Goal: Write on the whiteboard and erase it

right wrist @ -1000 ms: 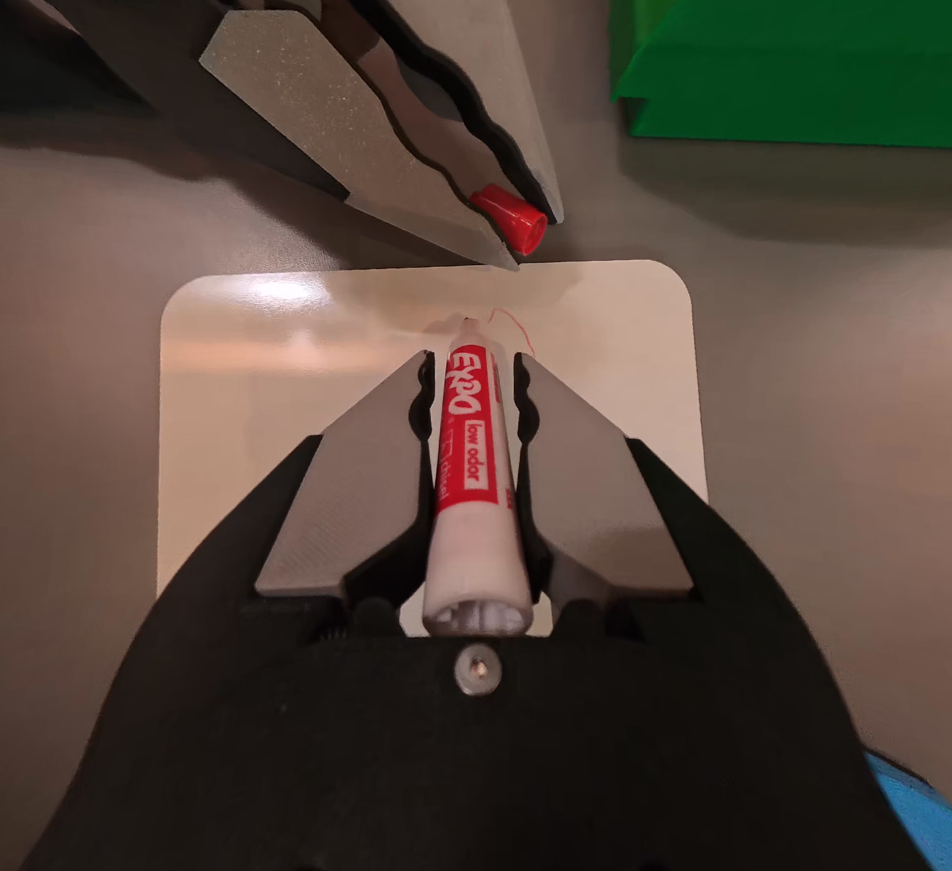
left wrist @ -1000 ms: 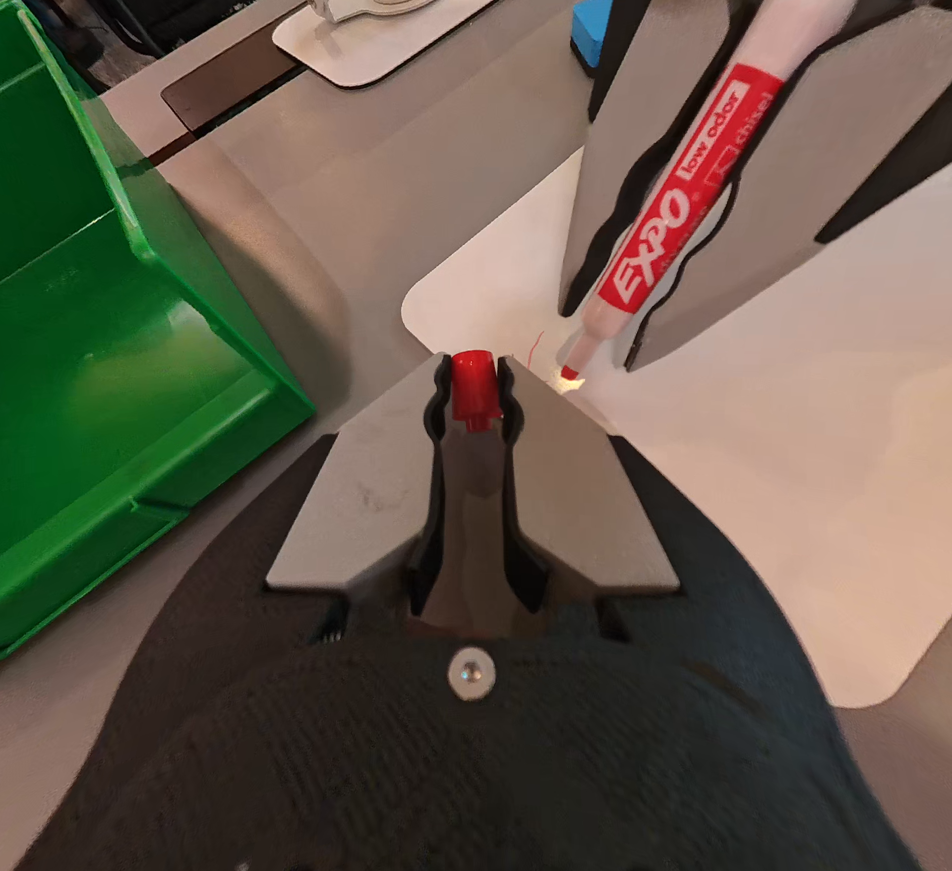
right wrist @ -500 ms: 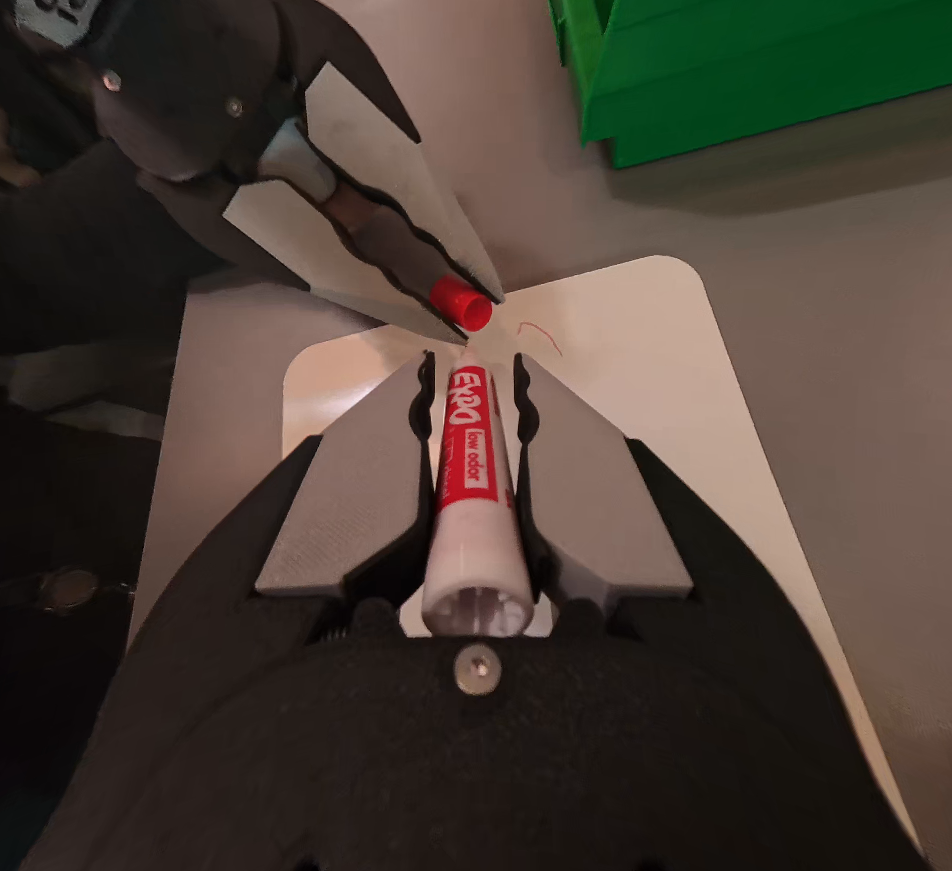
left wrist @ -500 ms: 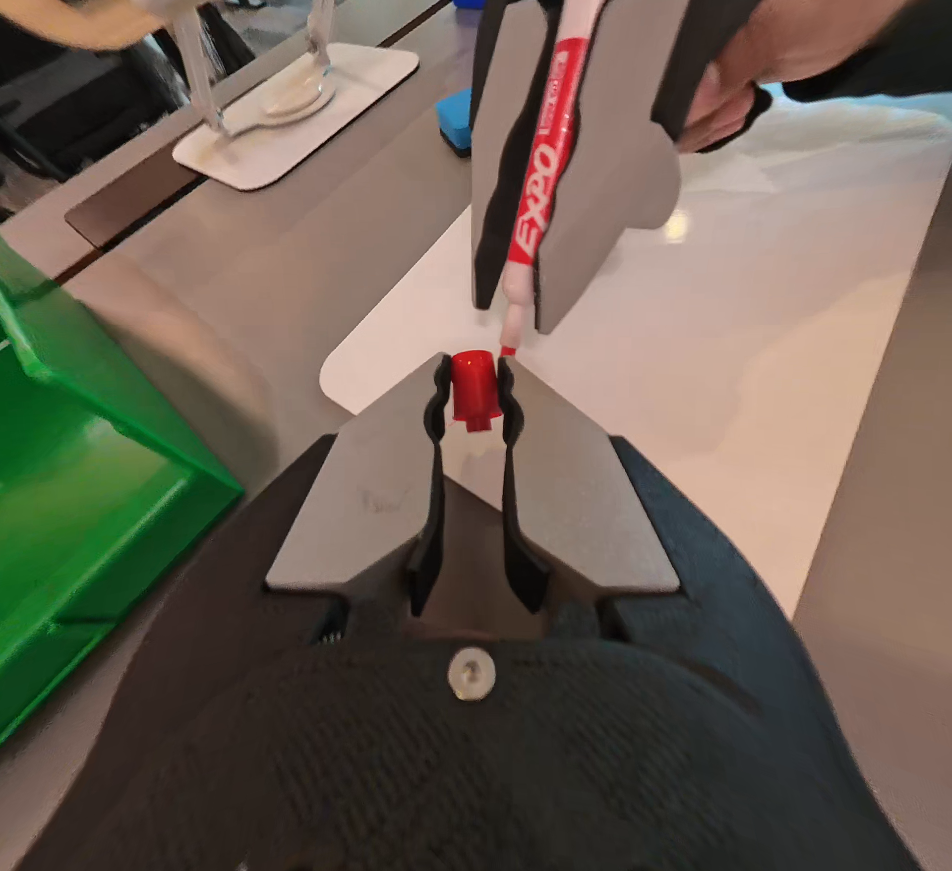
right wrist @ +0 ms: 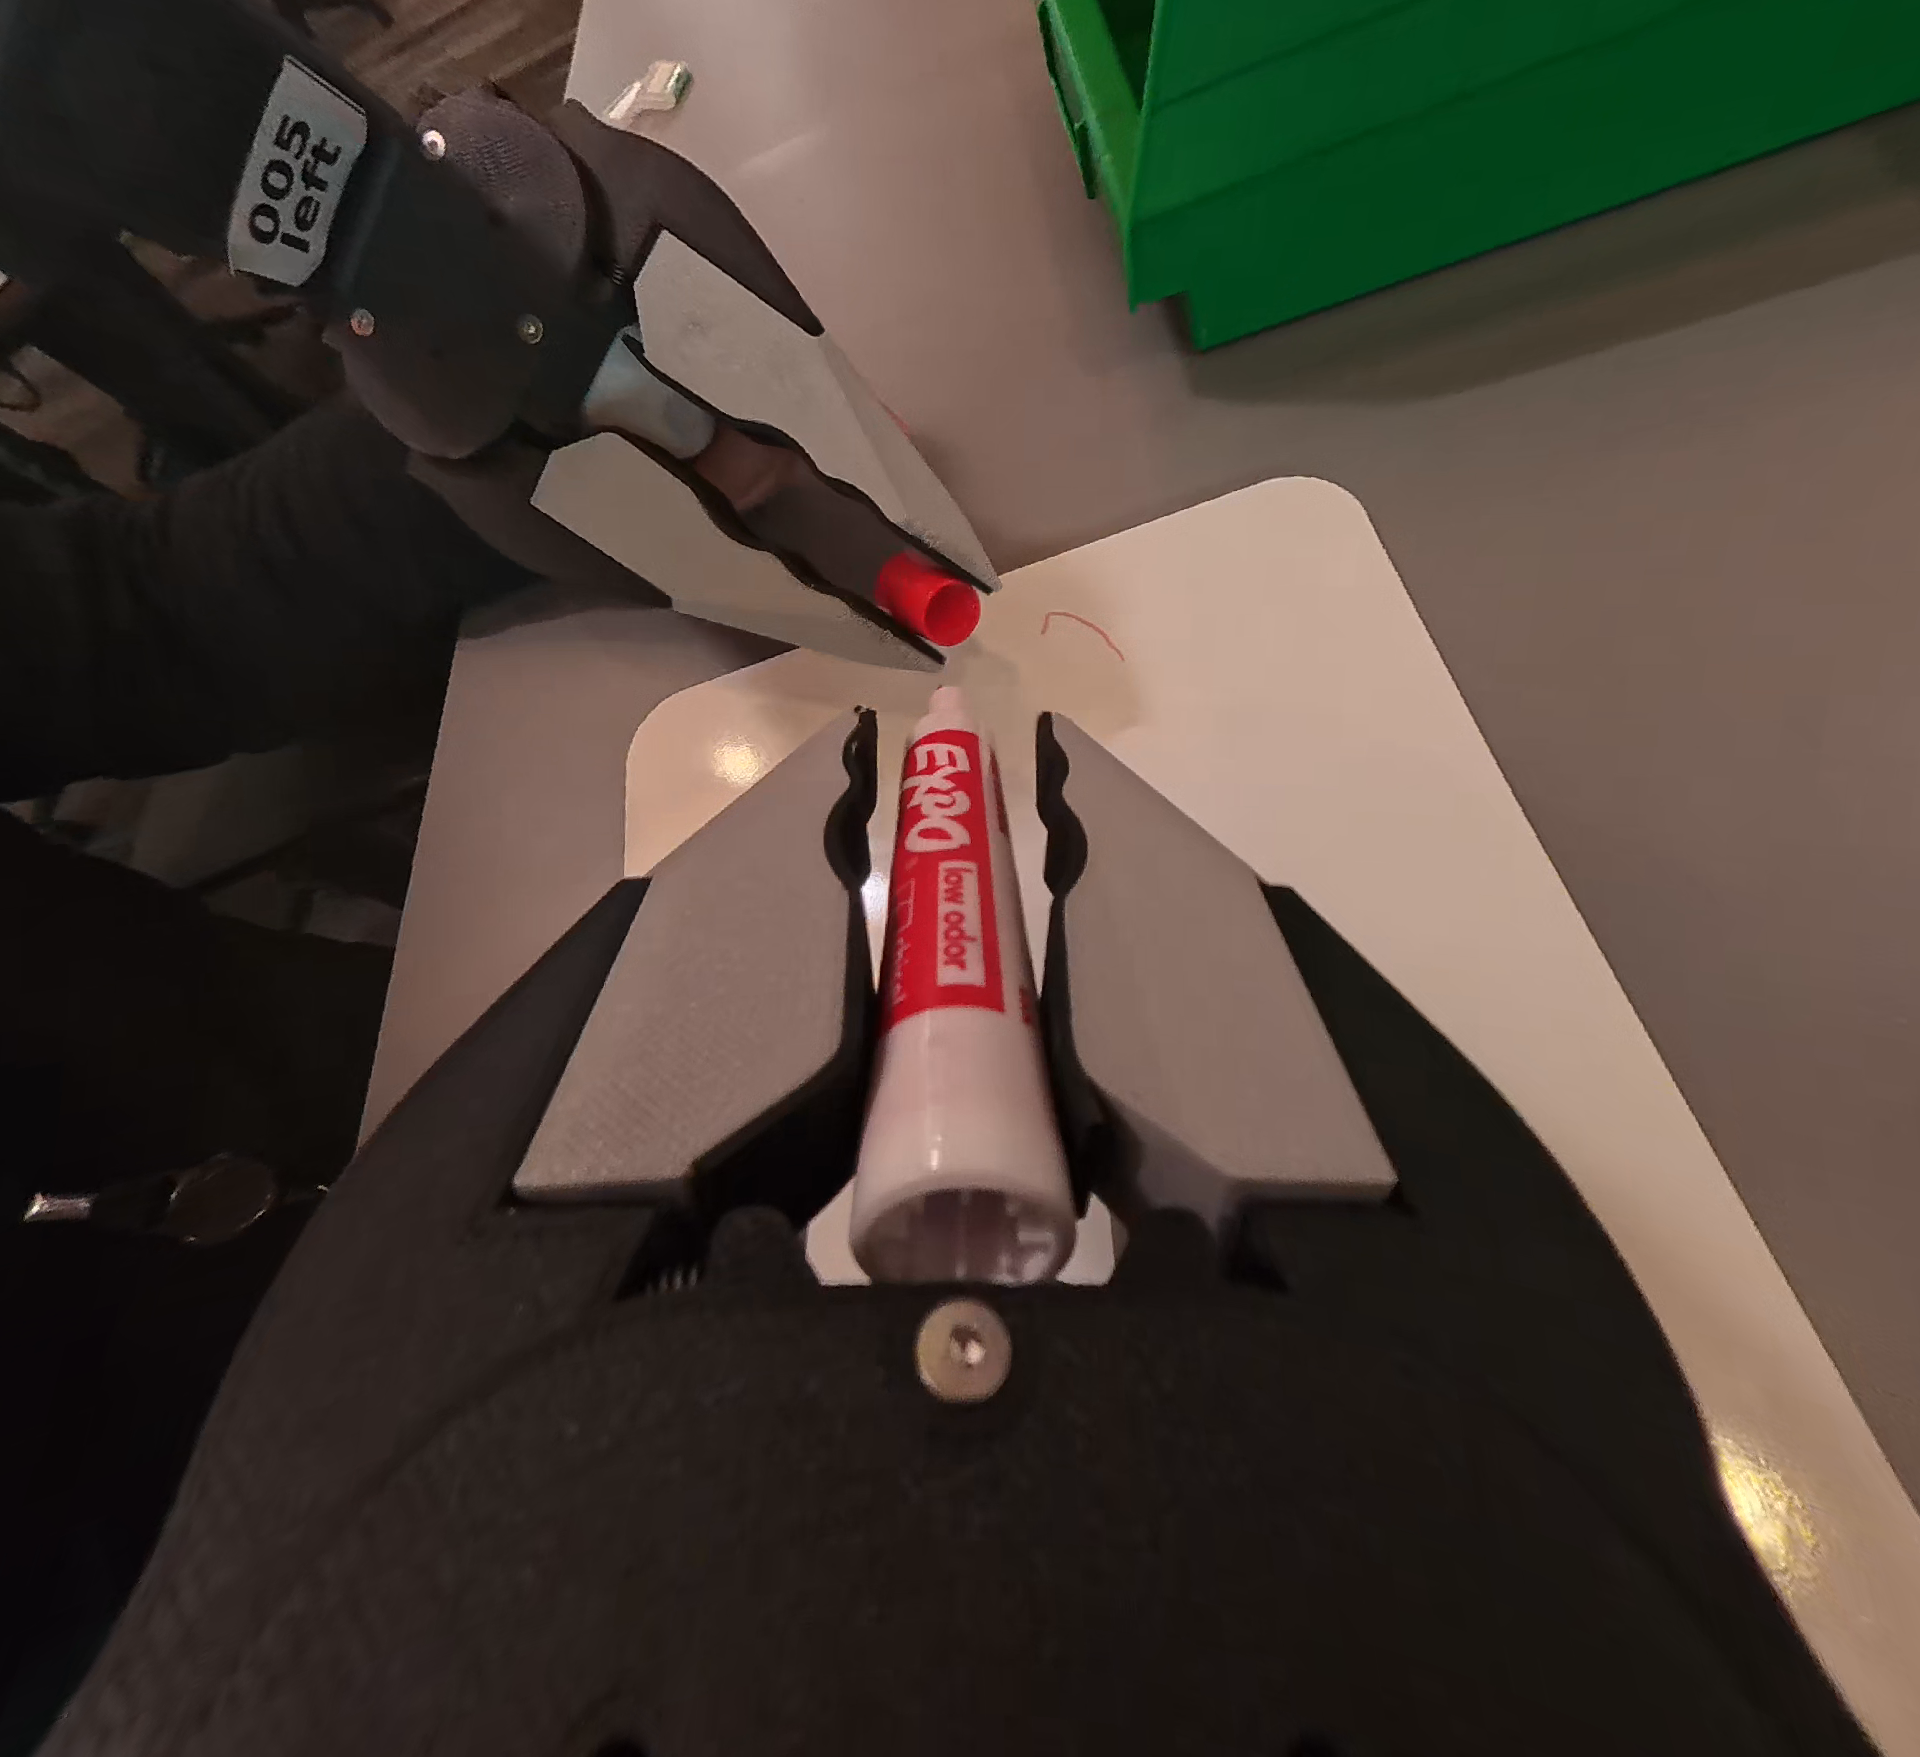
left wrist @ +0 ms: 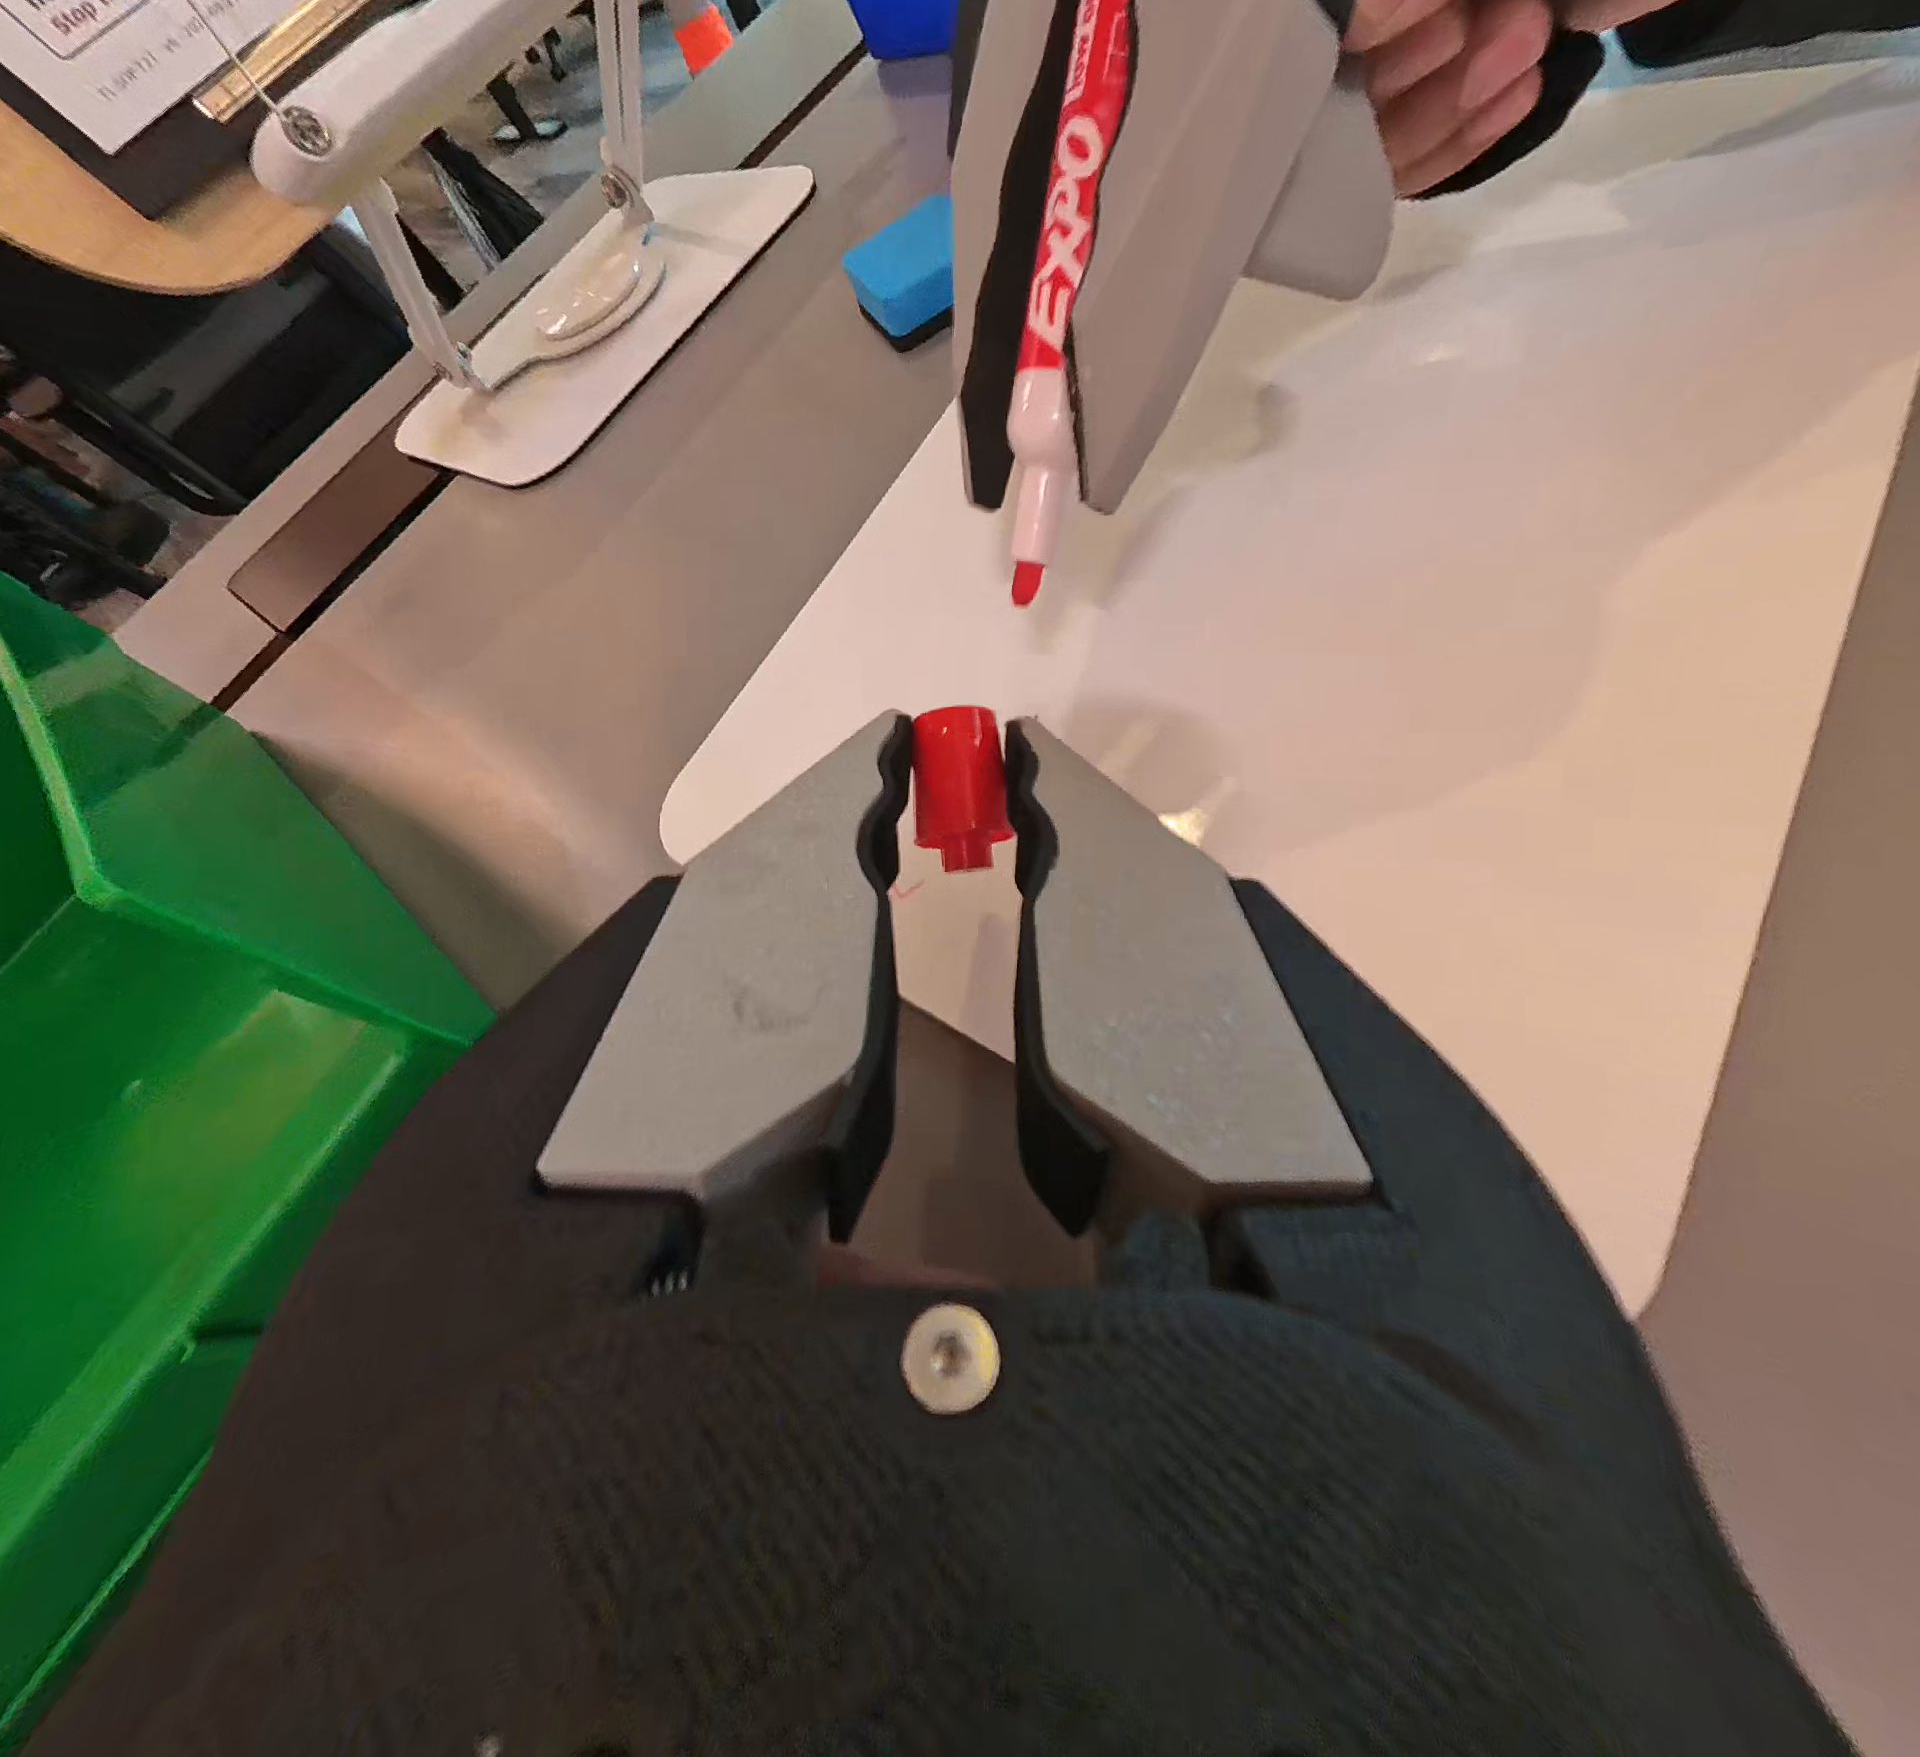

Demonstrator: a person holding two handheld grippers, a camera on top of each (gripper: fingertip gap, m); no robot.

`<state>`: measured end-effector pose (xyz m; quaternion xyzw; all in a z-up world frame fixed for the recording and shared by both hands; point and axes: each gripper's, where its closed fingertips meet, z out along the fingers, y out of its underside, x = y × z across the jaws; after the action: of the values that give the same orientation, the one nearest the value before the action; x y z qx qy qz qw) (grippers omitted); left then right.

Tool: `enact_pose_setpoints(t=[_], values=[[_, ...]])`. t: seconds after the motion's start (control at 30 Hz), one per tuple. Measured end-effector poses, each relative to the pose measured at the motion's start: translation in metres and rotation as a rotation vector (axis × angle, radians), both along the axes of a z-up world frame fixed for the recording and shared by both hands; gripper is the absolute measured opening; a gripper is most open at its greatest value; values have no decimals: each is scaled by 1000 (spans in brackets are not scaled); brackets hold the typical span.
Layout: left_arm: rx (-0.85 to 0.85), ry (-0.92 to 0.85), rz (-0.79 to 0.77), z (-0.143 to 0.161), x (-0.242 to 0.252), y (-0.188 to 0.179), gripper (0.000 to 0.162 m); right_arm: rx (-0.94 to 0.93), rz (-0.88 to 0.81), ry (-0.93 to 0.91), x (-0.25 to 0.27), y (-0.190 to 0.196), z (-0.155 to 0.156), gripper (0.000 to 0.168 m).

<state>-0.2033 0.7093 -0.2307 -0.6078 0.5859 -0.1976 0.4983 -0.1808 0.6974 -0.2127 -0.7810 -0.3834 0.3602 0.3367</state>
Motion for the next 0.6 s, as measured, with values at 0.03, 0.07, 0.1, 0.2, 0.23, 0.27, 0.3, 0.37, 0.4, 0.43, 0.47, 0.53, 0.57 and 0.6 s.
enact_pose_setpoints(t=[0.03,0.07,0.1,0.2,0.23,0.27,0.3,0.37,0.4,0.43,0.47,0.53,0.57,0.6], values=[[-5,8,5,-2,-1,1,16,3,-2,4,1,0,0,29],[-4,10,1,-2,0,1,16,0,-2,11,1,-1,0,29],[8,0,-9,0,1,-1,16,-1,-5,15,1,0,-1,29],[47,-8,-25,2,6,-4,16,-4,-8,25,1,-1,-2,29],[56,7,-11,0,6,-2,16,-5,-8,27,1,-1,-2,29],[70,20,0,-2,6,1,16,-3,-9,27,1,-1,-2,30],[79,31,0,-4,7,1,16,0,-14,30,2,-1,-1,29],[106,19,-12,-1,9,-1,16,-3,-19,48,3,-1,1,29],[116,6,-20,1,11,-3,16,-5,-23,58,4,-1,2,29],[122,-1,-28,2,12,-4,16,-8,-24,67,4,-2,3,29],[132,-7,-36,4,13,-6,16,-11,-24,70,4,-2,3,29],[167,-35,-57,10,16,-10,16,-14,-24,86,5,-3,4,29],[187,-57,-70,15,17,-13,16,-21,-18,99,4,-5,5,29],[203,-79,-79,19,18,-15,16,-24,-15,109,4,-6,6,29]])
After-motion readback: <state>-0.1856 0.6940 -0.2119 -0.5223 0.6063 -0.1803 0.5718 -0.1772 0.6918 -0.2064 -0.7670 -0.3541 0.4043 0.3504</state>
